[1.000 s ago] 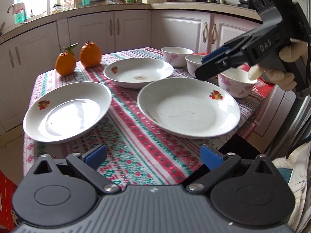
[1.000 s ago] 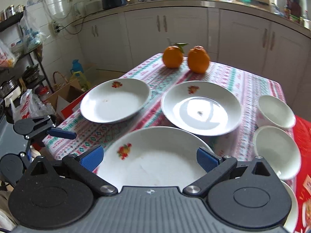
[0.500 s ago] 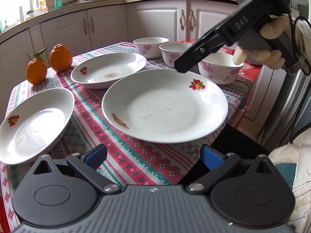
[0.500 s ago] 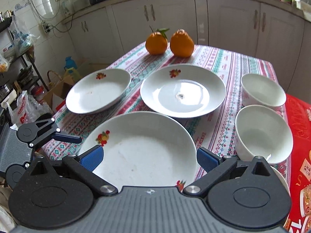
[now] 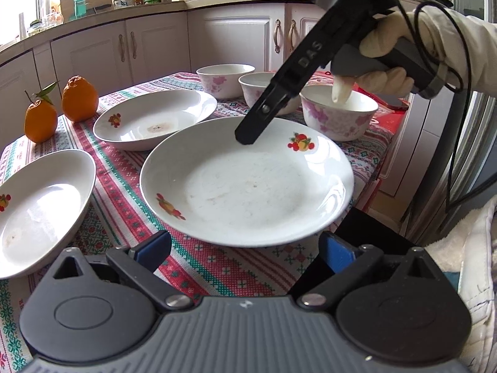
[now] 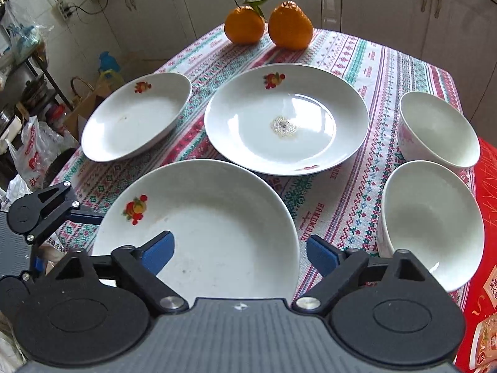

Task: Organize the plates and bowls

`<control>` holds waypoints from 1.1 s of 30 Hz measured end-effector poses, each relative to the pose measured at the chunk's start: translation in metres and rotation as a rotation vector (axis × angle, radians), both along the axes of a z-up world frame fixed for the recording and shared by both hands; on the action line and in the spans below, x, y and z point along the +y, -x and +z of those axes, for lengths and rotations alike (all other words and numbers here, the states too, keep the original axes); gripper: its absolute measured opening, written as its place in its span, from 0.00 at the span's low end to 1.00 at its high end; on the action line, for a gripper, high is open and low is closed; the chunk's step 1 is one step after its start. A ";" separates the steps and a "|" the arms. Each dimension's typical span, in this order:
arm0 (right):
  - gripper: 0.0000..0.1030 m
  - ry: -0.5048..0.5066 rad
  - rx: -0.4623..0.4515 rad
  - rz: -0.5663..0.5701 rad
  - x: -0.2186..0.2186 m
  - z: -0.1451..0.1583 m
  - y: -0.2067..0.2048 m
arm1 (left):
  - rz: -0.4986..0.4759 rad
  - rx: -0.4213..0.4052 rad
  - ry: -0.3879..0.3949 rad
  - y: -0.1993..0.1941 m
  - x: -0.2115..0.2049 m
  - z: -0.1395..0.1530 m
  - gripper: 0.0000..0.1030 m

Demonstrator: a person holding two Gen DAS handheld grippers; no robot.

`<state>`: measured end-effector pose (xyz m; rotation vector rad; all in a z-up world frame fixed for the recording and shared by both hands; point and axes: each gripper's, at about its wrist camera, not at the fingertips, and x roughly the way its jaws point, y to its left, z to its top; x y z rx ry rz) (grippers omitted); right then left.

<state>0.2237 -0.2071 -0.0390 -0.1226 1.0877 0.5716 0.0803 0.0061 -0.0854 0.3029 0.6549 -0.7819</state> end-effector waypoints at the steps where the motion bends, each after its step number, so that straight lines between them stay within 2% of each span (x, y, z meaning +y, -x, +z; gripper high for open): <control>1: 0.84 0.010 0.008 -0.004 0.001 -0.002 -0.002 | -0.001 0.001 0.003 0.000 0.000 0.000 0.96; 8: 0.75 0.012 0.050 0.001 0.002 -0.011 -0.008 | 0.000 0.003 0.015 -0.003 0.002 0.001 0.95; 24: 0.76 -0.040 0.075 0.003 0.004 -0.011 -0.009 | -0.011 0.012 0.008 -0.001 0.009 0.004 0.90; 33: 0.74 -0.083 0.119 0.022 -0.001 -0.019 -0.016 | -0.015 0.017 0.000 -0.003 0.006 0.001 0.87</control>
